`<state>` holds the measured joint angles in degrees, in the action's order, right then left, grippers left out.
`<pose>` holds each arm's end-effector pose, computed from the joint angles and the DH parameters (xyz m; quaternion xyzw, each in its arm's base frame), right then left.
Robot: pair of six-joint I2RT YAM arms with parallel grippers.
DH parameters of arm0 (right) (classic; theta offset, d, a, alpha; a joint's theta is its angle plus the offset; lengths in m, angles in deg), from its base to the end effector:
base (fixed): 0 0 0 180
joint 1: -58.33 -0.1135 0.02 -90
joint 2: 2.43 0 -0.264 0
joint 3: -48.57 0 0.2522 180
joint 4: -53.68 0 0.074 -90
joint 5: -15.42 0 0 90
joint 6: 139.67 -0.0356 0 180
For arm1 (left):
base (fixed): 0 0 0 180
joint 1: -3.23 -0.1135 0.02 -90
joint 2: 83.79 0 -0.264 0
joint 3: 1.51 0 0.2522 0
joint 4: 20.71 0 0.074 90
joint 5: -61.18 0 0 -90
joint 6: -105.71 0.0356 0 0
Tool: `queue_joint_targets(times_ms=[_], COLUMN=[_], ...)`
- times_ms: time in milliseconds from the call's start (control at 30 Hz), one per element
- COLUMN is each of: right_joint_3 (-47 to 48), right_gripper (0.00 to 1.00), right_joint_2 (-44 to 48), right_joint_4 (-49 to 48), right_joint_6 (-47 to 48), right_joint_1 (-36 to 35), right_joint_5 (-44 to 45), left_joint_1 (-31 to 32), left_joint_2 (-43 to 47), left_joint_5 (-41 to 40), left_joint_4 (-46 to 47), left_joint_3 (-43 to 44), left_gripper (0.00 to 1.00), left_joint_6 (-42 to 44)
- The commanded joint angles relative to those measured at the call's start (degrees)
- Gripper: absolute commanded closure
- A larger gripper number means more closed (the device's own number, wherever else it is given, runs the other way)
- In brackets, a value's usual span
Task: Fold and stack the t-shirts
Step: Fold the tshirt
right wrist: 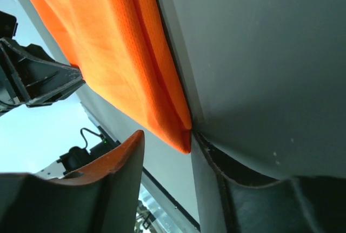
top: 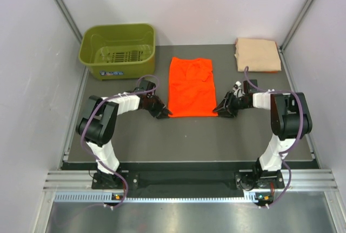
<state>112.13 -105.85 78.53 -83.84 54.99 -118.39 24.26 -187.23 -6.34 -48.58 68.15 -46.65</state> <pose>0.3155 0.0431 0.1185 0.1619 0.8944 0.4100 0.0753 0.3141 -0.1353 0.1360 -0.2909 0.9066 -0.3009 0.0536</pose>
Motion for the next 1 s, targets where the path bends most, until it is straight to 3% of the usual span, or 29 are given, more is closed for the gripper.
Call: queue_joint_targets(times_ms=[0, 67, 133, 167, 233, 433, 600, 800, 967], right_joint_3=[1.26, 1.96, 2.49, 3.19, 3.81, 2.85, -4.00, -14.02, -21.32], right_gripper=[0.62, 0.67, 0.83, 0.93, 1.00, 1.00, 1.00, 1.00, 1.00], right_joint_2=[-3.37, -3.55, -3.37, -3.20, -1.98, 5.58, 15.76, 28.95, 43.98], right_joint_4=[-1.33, -1.42, -1.16, -0.55, 1.64, 7.18, 10.61, 14.30, 20.45], right_joint_6=[1.31, 1.39, 2.26, 2.79, 4.64, 8.24, 10.09, 8.43, 6.31], right_joint_1=[-0.53, -0.62, -1.06, -1.32, -1.67, -2.82, -4.66, -9.93, -13.71], right_joint_5=[5.76, 5.67, 4.97, 4.79, 4.96, 6.28, 7.60, 10.14, 11.73], left_joint_1=[-0.12, -0.12, -0.12, -0.12, -0.03, 1.28, 6.19, 15.41, 20.09], left_joint_2=[-2.64, -3.17, -3.26, -3.44, -3.26, 2.79, 13.51, 27.48, 41.19], left_joint_5=[-3.32, -3.23, -3.58, -3.76, -4.29, -7.01, -11.04, -13.42, -15.54], left_joint_4=[0.05, -0.04, -0.57, -1.96, -3.55, -8.12, -10.50, -13.31, -21.38], left_joint_3=[1.40, 2.28, 3.16, 4.47, 5.79, 5.45, -2.27, -12.56, -17.13], left_gripper=[0.70, 0.78, 0.88, 1.00, 1.00, 1.00, 1.00, 1.00, 1.00], left_joint_6=[1.90, 2.86, 4.79, 5.67, 8.56, 12.79, 13.06, 7.71, 2.79])
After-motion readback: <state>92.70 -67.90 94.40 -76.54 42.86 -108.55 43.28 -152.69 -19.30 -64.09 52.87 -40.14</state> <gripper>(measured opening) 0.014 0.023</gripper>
